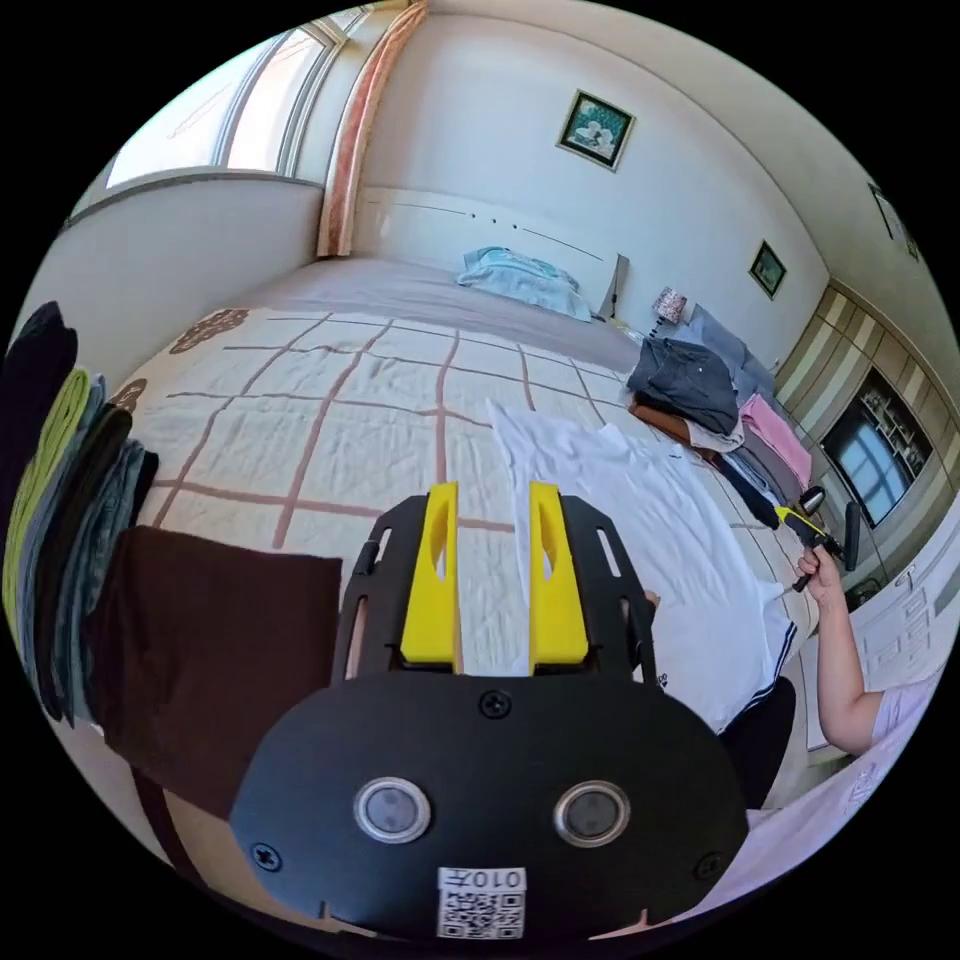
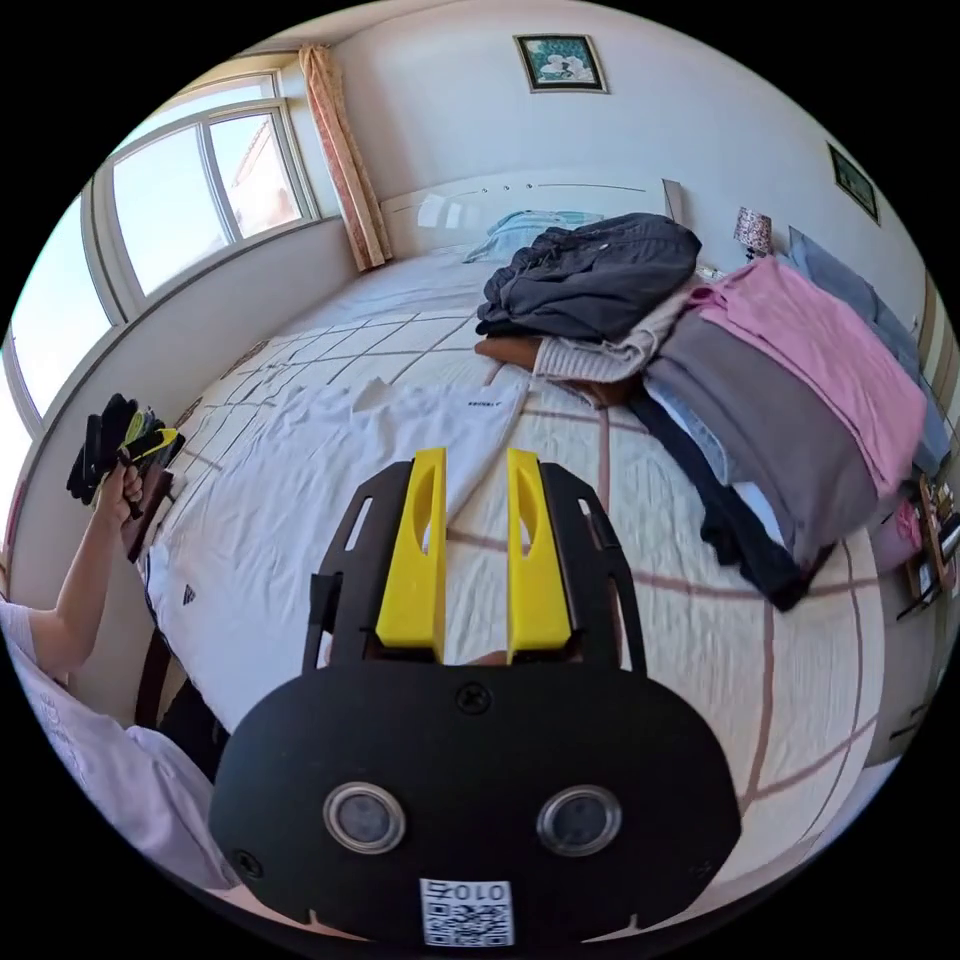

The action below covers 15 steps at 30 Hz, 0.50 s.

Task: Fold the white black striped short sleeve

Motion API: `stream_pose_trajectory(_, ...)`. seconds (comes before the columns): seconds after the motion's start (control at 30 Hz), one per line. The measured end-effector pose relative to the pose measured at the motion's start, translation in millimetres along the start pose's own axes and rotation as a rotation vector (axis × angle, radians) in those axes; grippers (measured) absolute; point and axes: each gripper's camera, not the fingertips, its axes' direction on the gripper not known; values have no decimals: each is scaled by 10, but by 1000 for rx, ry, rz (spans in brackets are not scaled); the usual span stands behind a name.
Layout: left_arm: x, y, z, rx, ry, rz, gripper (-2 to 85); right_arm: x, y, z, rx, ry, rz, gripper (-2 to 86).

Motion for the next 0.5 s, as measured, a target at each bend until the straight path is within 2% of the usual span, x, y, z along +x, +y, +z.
stream_pose_trajectory(0.1,-3,-733,869,-80,54,-25,102,76,-752,666,-50,-1,12,96)
stream_pose_trajectory(0.27,94,-1327,1922,-308,-63,-42,106,6,-1362,1648,-257,134,15,99)
stream_pose_trajectory(0.4,128,-1497,2341,-339,-16,-88,103,-167,-1358,1882,-312,206,-21,79)
stream_pose_trajectory(0.5,289,-1609,2503,-374,-146,4,82,-313,-1373,1789,-295,244,-97,36)
